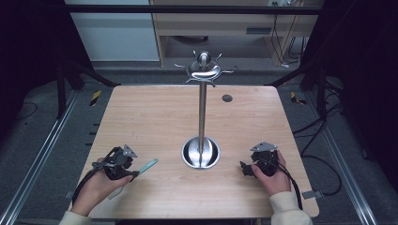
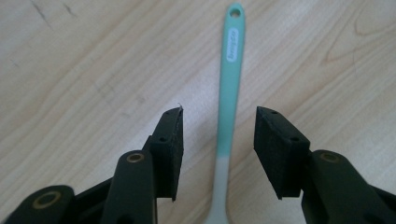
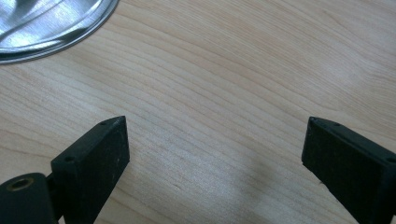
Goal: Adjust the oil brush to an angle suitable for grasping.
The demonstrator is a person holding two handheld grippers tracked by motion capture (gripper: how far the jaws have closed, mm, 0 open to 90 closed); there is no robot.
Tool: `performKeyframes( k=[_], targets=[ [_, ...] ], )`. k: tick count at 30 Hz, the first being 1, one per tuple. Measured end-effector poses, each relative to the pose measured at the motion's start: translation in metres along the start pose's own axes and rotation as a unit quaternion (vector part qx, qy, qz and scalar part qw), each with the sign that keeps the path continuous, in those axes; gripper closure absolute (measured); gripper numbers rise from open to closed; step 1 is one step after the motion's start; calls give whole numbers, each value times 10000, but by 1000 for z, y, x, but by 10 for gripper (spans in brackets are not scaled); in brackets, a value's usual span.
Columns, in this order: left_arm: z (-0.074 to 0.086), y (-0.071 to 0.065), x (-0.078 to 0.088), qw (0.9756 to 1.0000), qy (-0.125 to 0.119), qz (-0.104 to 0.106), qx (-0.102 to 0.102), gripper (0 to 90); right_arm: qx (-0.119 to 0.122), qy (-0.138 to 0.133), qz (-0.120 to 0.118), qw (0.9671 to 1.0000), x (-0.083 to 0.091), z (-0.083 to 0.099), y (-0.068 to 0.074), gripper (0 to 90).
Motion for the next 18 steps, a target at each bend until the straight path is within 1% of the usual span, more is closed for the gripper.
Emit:
performKeyframes(
  k=[1,2,3,4,5,7,8,9,15,18],
  targets=[
    [0,0,0,10000,0,0,0,540,5,7,8,10000,0,0,0,82],
    [1,0,-1,9999,112,44,-3,550,2,6,2,10000,0,0,0,82],
    [1,0,-1,9999,112,44,-3,555,2,6,2,10000,0,0,0,82],
    [2,0,-1,9997,211,88,-4,570,5,2,3,10000,0,0,0,82],
    [2,0,-1,9997,211,88,-4,578,5,2,3,10000,0,0,0,82],
    [3,1,-4,9992,356,152,2,592,2,2,2,10000,0,0,0,82],
    [3,1,-4,9992,356,152,2,598,1,2,2,10000,0,0,0,82],
    [5,1,-6,9985,502,226,-54,605,-5,3,1,10000,0,0,0,82],
    [7,0,-10,9975,633,303,-65,636,16,8,3,10000,0,0,0,82],
    [9,1,-13,9970,688,356,-30,656,6,2,0,10000,0,0,0,82]
  ],
)
Point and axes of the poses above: each handheld gripper's, and its own axes: x roughly backward along the jaws, z roughly out of its underside, y roughly to its left, the point moved 6 cm from there along -x, roughly forward along the jaws, and after that the axes turned 5 degrees about z, right-handed, at the moved point
